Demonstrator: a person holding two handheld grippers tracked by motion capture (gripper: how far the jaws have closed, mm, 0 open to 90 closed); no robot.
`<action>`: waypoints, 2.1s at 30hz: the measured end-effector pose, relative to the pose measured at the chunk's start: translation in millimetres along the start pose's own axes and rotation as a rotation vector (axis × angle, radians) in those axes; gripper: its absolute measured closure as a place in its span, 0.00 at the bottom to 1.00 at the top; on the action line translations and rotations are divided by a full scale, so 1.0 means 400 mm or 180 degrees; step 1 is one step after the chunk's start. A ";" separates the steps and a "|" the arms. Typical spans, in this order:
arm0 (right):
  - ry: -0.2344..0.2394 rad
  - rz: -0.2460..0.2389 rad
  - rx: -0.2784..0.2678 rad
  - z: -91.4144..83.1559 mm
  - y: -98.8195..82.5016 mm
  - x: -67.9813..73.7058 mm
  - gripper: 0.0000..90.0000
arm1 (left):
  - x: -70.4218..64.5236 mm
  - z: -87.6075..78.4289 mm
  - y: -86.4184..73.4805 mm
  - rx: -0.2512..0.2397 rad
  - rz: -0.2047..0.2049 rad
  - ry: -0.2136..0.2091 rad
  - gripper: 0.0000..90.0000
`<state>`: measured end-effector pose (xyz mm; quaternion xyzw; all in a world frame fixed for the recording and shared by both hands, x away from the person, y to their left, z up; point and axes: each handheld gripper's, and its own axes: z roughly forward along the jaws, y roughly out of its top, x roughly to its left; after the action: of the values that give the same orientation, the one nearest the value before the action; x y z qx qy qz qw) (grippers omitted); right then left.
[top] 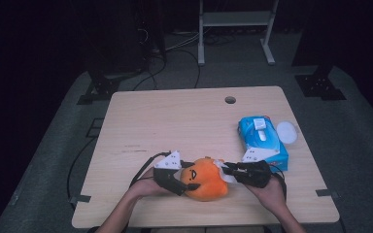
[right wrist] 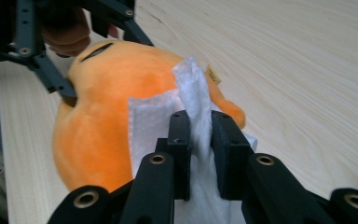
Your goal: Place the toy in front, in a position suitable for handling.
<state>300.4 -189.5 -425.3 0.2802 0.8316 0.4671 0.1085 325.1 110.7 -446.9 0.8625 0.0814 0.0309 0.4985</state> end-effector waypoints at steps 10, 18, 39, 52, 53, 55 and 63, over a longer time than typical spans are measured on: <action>0.0175 -0.0169 -0.0129 -0.003 0.021 0.055 0.86 | -0.008 0.004 0.004 0.0018 0.0098 0.0025 0.27; 0.0032 0.0048 -0.0035 0.005 0.005 0.000 0.87 | -0.012 0.009 0.009 0.0000 0.0131 0.0020 0.28; -0.0010 0.0020 0.0006 0.000 0.010 0.003 0.87 | -0.020 0.017 0.032 -0.0008 0.0033 0.0031 0.25; 0.0068 0.0003 -0.0116 0.002 0.032 0.021 0.87 | -0.083 0.035 0.063 0.0152 0.0775 0.0076 0.31; 0.0038 0.0018 -0.0094 0.001 0.028 0.013 0.87 | -0.083 0.034 0.062 0.0156 0.0775 0.0076 0.31; -0.0034 0.0082 -0.0034 -0.001 0.016 -0.005 0.87 | -0.083 0.033 0.061 0.0156 0.0780 0.0081 0.31; -0.0004 0.0095 -0.0124 -0.006 0.025 0.008 0.87 | -0.096 0.042 0.068 0.0171 0.0906 0.0052 0.31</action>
<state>300.3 -185.4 -415.2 0.2907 0.8179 0.4847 0.1076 292.5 76.6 -430.7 0.8781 -0.0369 0.1061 0.4652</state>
